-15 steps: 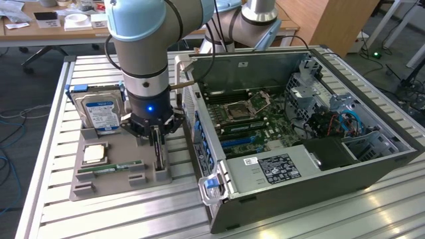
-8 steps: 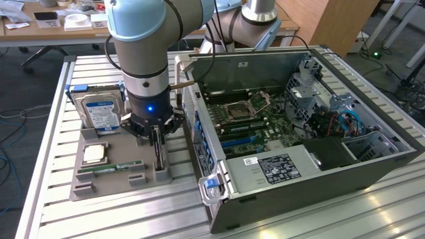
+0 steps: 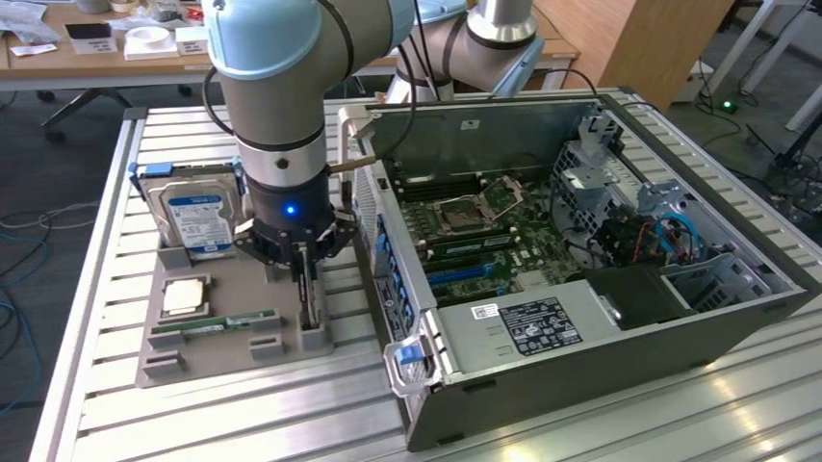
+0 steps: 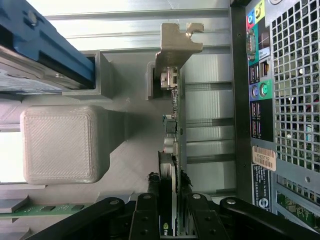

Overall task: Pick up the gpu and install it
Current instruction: 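Pick up the gpu and move the gpu toward the slot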

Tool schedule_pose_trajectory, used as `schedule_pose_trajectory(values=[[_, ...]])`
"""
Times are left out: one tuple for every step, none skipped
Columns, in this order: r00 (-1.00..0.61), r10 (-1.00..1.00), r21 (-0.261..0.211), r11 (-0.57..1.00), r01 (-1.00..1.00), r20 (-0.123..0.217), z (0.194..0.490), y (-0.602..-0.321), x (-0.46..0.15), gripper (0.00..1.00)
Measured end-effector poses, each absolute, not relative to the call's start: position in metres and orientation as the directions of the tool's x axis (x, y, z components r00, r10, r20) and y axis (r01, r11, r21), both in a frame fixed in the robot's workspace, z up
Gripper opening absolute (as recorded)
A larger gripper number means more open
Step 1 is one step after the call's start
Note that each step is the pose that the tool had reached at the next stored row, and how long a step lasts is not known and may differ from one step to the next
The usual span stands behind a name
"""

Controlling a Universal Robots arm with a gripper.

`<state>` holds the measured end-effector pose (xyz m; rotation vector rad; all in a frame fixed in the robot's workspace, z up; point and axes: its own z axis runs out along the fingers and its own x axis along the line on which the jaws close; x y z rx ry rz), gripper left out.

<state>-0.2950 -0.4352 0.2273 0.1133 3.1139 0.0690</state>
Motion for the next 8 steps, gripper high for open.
schedule_pose_trajectory(values=[[-0.997, 0.073, 0.045, 0.996, 0.072, -0.023, 0.2273, -0.4352, -0.295, 0.26], [-0.997, 0.073, 0.045, 0.996, 0.072, -0.023, 0.2273, -0.4352, -0.295, 0.26], [-0.997, 0.073, 0.045, 0.996, 0.072, -0.023, 0.2273, -0.4352, -0.2951, 0.26], [-0.997, 0.073, 0.045, 0.996, 0.072, -0.023, 0.2273, -0.4352, -0.295, 0.26], [-0.997, 0.073, 0.045, 0.996, 0.072, -0.023, 0.2273, -0.4352, -0.295, 0.26], [-0.997, 0.073, 0.045, 0.996, 0.072, -0.023, 0.2273, -0.4352, -0.295, 0.26], [-0.997, 0.068, 0.045, 0.997, 0.067, -0.023, 0.2273, -0.4352, -0.2951, 0.26], [-0.998, 0.058, 0.045, 0.997, 0.057, -0.023, 0.2273, -0.4352, -0.295, 0.26]])
